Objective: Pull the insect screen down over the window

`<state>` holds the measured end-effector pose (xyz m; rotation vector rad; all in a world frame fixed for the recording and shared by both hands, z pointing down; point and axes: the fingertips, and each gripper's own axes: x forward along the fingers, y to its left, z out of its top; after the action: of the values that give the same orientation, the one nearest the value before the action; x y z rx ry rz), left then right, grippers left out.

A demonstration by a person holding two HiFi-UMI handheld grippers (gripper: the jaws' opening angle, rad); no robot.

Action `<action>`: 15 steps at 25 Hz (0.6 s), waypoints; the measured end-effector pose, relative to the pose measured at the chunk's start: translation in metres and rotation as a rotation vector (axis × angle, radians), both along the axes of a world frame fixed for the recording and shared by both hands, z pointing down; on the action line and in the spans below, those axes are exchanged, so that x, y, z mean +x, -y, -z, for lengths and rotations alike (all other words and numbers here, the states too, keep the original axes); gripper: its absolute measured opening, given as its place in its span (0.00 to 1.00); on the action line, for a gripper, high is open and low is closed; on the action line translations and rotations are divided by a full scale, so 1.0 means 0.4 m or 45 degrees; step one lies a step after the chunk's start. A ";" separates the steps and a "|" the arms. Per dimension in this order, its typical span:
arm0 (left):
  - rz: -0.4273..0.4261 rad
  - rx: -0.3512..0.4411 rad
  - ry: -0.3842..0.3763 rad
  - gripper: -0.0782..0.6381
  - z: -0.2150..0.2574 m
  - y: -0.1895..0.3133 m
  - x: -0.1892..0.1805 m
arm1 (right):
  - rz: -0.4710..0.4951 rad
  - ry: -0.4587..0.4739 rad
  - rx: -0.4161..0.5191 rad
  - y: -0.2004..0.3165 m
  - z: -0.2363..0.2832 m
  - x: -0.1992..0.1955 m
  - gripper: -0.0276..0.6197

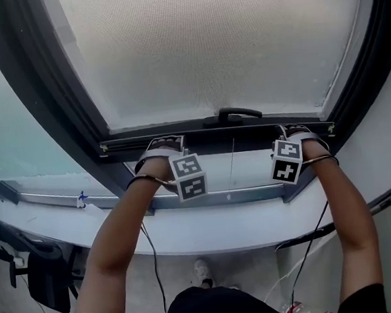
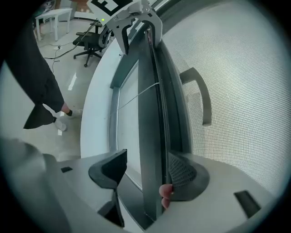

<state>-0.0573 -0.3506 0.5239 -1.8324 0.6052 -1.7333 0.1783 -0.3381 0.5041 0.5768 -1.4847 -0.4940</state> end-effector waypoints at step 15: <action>-0.033 -0.049 -0.007 0.61 0.030 -0.012 -0.006 | 0.046 0.001 -0.029 -0.014 0.036 -0.002 0.47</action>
<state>-0.0598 -0.3458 0.5119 -1.8639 0.5513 -1.7351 0.1773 -0.3324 0.4895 0.5328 -1.5022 -0.5046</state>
